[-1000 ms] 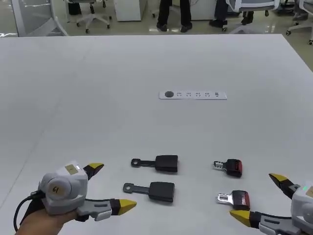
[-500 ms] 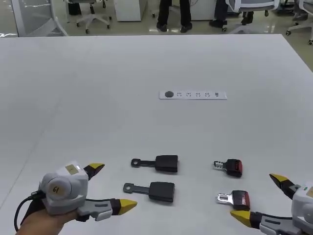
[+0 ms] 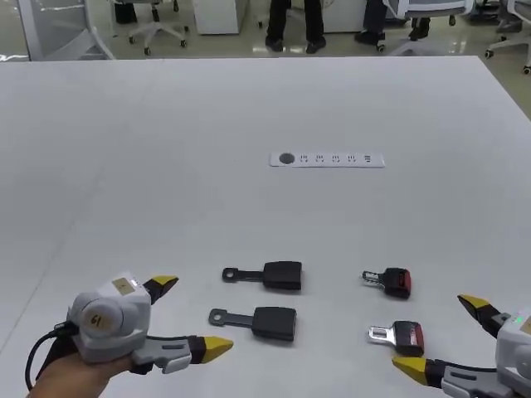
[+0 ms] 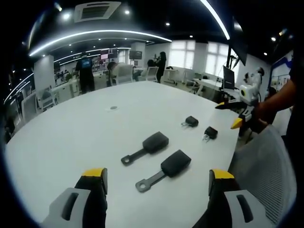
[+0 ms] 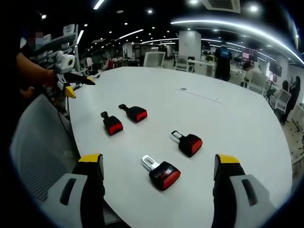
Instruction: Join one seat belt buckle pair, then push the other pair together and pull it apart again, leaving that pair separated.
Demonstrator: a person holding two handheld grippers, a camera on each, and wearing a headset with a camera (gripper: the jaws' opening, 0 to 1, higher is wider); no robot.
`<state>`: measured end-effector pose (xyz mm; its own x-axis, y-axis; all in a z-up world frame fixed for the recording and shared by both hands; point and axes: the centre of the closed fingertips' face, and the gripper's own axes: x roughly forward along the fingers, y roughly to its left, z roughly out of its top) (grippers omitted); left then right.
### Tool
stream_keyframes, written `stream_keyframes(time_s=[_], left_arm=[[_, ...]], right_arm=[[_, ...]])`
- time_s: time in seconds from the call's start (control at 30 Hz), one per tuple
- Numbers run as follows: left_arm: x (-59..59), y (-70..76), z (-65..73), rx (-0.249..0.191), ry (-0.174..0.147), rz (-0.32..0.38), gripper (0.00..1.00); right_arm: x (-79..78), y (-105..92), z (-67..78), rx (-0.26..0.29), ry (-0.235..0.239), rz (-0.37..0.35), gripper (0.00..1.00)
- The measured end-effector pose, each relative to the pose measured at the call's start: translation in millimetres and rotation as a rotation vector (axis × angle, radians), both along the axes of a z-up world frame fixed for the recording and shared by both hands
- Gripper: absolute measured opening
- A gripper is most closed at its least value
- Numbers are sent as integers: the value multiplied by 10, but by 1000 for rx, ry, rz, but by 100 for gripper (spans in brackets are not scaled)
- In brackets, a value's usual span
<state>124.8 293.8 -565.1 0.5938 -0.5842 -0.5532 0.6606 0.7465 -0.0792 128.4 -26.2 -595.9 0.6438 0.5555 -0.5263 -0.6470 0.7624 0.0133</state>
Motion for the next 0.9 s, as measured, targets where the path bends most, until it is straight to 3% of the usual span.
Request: stream_keyframes(time_s=[0.43, 0.9], left_arm=[[-13, -6, -72, -3, 19, -20, 90], [16, -147, -154, -18, 53, -78, 88]], right_arm=[[-11, -1, -37, -8, 16, 11, 96], [-13, 13, -96, -14, 51, 39, 92]])
